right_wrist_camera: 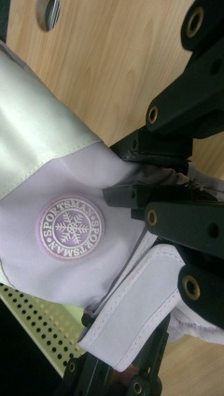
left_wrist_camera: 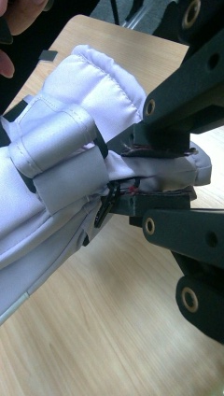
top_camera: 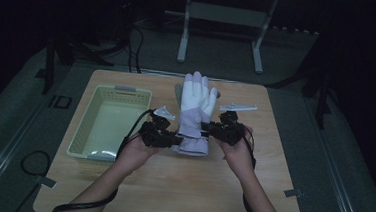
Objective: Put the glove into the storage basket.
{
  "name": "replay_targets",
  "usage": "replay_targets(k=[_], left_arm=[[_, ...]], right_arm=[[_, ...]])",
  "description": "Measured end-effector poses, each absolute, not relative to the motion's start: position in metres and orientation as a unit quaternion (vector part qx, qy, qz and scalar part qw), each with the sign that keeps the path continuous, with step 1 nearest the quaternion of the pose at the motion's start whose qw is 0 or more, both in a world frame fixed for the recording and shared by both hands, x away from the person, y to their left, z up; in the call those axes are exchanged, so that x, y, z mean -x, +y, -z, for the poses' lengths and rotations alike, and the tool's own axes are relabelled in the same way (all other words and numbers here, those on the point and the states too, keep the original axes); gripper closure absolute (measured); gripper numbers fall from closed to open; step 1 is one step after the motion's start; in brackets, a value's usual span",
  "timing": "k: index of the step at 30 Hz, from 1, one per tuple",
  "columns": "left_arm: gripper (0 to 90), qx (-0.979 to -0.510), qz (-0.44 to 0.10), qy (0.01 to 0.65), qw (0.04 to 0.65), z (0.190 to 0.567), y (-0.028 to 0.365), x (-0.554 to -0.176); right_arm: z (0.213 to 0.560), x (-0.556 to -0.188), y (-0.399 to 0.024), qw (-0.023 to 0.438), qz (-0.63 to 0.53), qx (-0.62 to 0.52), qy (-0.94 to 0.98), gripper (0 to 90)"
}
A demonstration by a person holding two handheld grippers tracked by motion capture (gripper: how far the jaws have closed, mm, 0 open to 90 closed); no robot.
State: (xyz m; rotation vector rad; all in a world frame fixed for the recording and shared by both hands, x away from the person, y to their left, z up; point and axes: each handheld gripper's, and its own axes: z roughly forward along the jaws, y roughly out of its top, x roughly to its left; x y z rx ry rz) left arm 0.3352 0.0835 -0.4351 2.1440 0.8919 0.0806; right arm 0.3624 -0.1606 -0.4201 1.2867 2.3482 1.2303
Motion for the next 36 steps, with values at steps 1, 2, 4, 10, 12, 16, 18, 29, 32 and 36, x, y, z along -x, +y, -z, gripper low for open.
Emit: replay_targets(k=[1, 2, 4, 10, 12, 16, 18, 29, 32, 36], left_arm=[[75.9, -0.847, -0.034, 0.351, 0.397, 0.434, 0.087, -0.335], [75.9, -0.848, -0.036, 0.350, 0.396, 0.432, 0.091, -0.334], [75.9, -0.849, -0.038, 0.351, 0.393, 0.430, 0.100, -0.334], [75.9, -0.854, -0.036, 0.354, 0.380, 0.424, 0.125, -0.333], [75.9, -0.855, -0.041, 0.356, 0.375, 0.421, 0.134, -0.333], [75.9, -0.857, -0.044, 0.361, 0.366, 0.416, 0.153, -0.331], [75.9, -0.857, -0.045, 0.365, 0.360, 0.415, 0.164, -0.330], [76.0, -0.859, -0.050, 0.387, 0.333, 0.416, 0.224, -0.322], [75.9, -0.859, -0.045, 0.392, 0.327, 0.416, 0.242, -0.321], [75.9, -0.863, -0.047, 0.396, 0.310, 0.412, 0.261, -0.320]], right_arm=[[0.419, -0.363, -0.156, 0.096, -0.417, -0.434, 0.793, 80.1], [0.418, -0.362, -0.153, 0.096, -0.417, -0.433, 0.793, 80.0], [0.416, -0.363, -0.145, 0.094, -0.419, -0.429, 0.795, 80.0], [0.412, -0.365, -0.118, 0.086, -0.420, -0.414, 0.803, 80.1], [0.410, -0.365, -0.109, 0.087, -0.420, -0.411, 0.804, 80.1], [0.408, -0.367, -0.089, 0.080, -0.425, -0.408, 0.804, 80.1], [0.408, -0.367, -0.078, 0.079, -0.426, -0.405, 0.805, 80.0], [0.417, -0.368, -0.012, 0.055, -0.433, -0.394, 0.809, 80.1], [0.420, -0.369, 0.004, 0.048, -0.433, -0.391, 0.811, 80.0], [0.421, -0.369, 0.029, 0.045, -0.432, -0.383, 0.815, 80.0]])
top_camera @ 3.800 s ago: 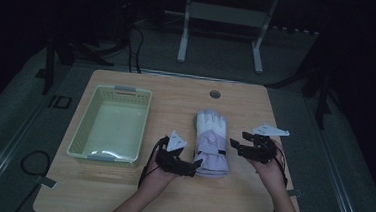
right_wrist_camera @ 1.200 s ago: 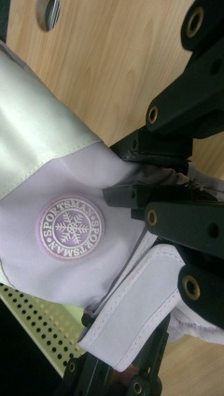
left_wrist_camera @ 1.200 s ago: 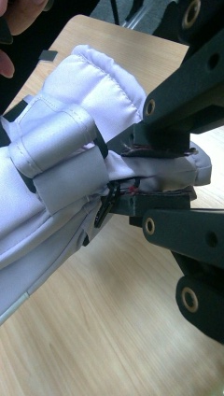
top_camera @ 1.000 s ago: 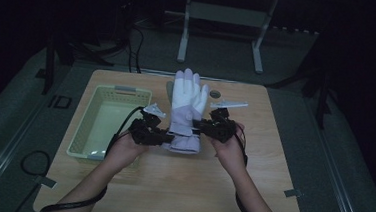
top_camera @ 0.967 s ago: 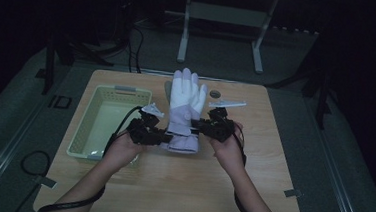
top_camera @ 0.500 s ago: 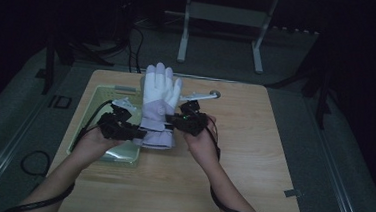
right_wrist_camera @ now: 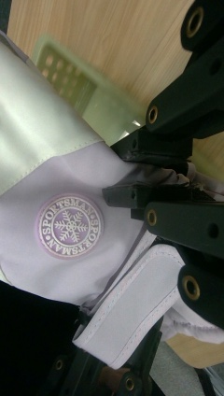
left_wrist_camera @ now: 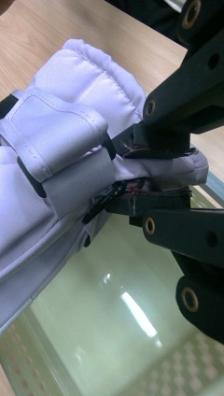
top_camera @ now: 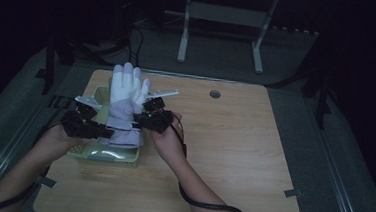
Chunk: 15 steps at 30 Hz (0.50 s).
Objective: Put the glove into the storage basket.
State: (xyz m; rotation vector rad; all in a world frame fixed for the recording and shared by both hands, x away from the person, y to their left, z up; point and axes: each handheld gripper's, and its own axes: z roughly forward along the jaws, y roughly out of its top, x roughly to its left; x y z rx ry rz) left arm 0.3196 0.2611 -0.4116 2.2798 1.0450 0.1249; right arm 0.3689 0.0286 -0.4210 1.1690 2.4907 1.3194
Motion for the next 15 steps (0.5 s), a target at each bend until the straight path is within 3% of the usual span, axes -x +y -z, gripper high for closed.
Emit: replay_targets(k=[7, 15], left_arm=[[75.9, -0.873, -0.037, 0.391, 0.289, 0.413, 0.280, -0.325], [75.7, -0.868, -0.022, 0.402, 0.291, 0.457, 0.280, -0.329]], right_arm=[[0.428, -0.370, 0.054, 0.038, -0.436, -0.382, 0.814, 80.0], [0.462, -0.373, 0.059, 0.035, -0.409, -0.400, 0.819, 80.0]])
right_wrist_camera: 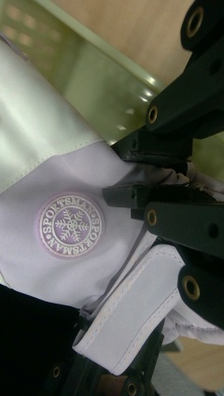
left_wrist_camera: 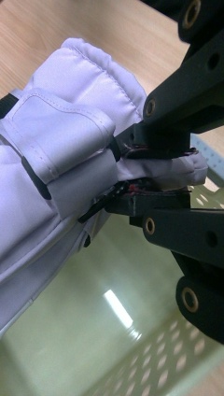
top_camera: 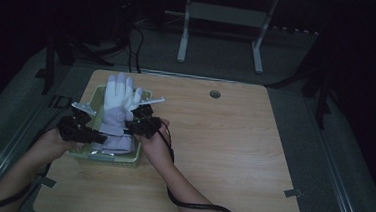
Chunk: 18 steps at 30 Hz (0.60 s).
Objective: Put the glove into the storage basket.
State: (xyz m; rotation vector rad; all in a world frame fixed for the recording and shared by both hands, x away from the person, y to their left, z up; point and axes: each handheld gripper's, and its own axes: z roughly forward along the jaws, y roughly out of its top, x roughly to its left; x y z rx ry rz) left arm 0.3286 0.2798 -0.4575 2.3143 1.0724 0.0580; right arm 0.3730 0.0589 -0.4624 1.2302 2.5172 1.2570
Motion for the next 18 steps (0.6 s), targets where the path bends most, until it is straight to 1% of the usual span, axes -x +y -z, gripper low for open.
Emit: replay_targets(k=[3, 4, 8, 11, 15, 18], left_arm=[[75.7, -0.865, -0.013, 0.415, 0.282, 0.477, 0.281, -0.332], [75.7, -0.865, -0.013, 0.415, 0.282, 0.477, 0.281, -0.332], [75.6, -0.861, 0.001, 0.432, 0.270, 0.495, 0.282, -0.337], [75.6, -0.861, 0.005, 0.437, 0.261, 0.502, 0.279, -0.339], [75.4, -0.857, 0.007, 0.451, 0.249, 0.509, 0.277, -0.341], [75.0, -0.856, 0.012, 0.458, 0.241, 0.514, 0.277, -0.340]], right_arm=[[0.476, -0.376, 0.063, 0.033, -0.392, -0.406, 0.825, 80.0], [0.476, -0.376, 0.063, 0.033, -0.392, -0.406, 0.825, 80.0], [0.495, -0.381, 0.072, 0.027, -0.361, -0.421, 0.832, 79.7], [0.501, -0.382, 0.074, 0.027, -0.352, -0.429, 0.831, 79.3], [0.505, -0.384, 0.077, 0.032, -0.328, -0.429, 0.841, 76.7], [0.503, -0.385, 0.082, 0.030, -0.305, -0.418, 0.855, 71.6]])
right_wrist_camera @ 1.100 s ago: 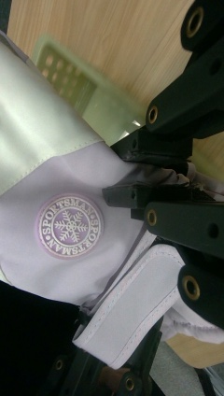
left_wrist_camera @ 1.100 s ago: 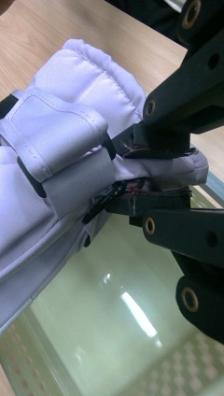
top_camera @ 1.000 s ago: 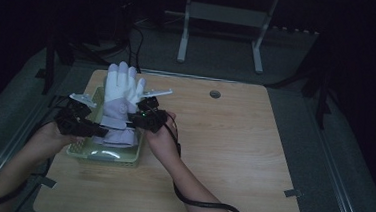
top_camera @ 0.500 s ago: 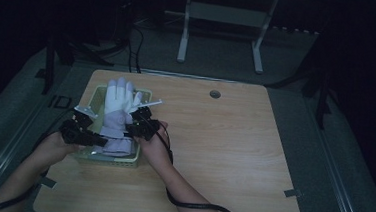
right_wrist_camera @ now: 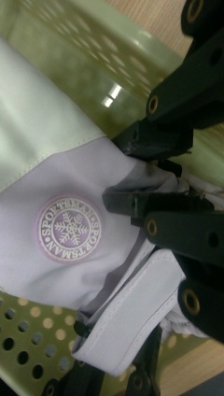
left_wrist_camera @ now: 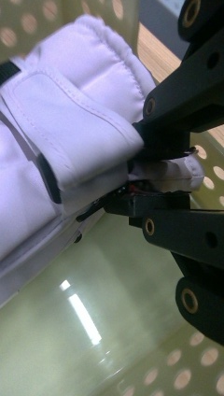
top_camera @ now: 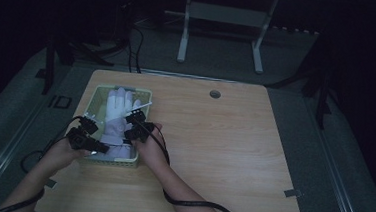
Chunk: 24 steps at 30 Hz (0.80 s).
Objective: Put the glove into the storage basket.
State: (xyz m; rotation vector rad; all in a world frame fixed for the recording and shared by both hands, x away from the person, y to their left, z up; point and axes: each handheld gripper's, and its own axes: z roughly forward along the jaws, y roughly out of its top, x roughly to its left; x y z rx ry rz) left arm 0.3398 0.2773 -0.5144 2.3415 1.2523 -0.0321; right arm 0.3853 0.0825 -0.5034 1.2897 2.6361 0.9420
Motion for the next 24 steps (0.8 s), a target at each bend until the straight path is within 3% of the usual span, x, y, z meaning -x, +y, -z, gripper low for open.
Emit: replay_targets(k=[3, 6, 9, 12, 15, 18, 24], left_arm=[[72.4, -0.850, 0.013, 0.468, 0.242, 0.515, 0.279, -0.339], [62.7, -0.848, -0.014, 0.470, 0.244, 0.514, 0.278, -0.336], [42.9, -0.838, -0.048, 0.471, 0.273, 0.510, 0.279, -0.331], [20.4, -0.825, -0.042, 0.466, 0.316, 0.503, 0.282, -0.328], [14.2, -0.815, -0.070, 0.463, 0.342, 0.497, 0.281, -0.325], [13.3, -0.798, -0.097, 0.465, 0.372, 0.491, 0.280, -0.320], [11.8, -0.766, -0.121, 0.471, 0.420, 0.482, 0.276, -0.313]], right_arm=[[0.503, -0.385, 0.084, 0.027, -0.301, -0.413, 0.859, 66.9], [0.500, -0.383, 0.085, 0.040, -0.319, -0.405, 0.856, 48.7], [0.494, -0.385, 0.082, 0.043, -0.336, -0.395, 0.854, 36.9], [0.488, -0.387, 0.076, 0.032, -0.356, -0.370, 0.857, 29.1], [0.480, -0.385, 0.074, 0.037, -0.370, -0.351, 0.859, 25.6], [0.471, -0.384, 0.069, 0.045, -0.390, -0.341, 0.854, 20.2], [0.460, -0.386, 0.052, 0.058, -0.403, -0.339, 0.848, 18.3]])
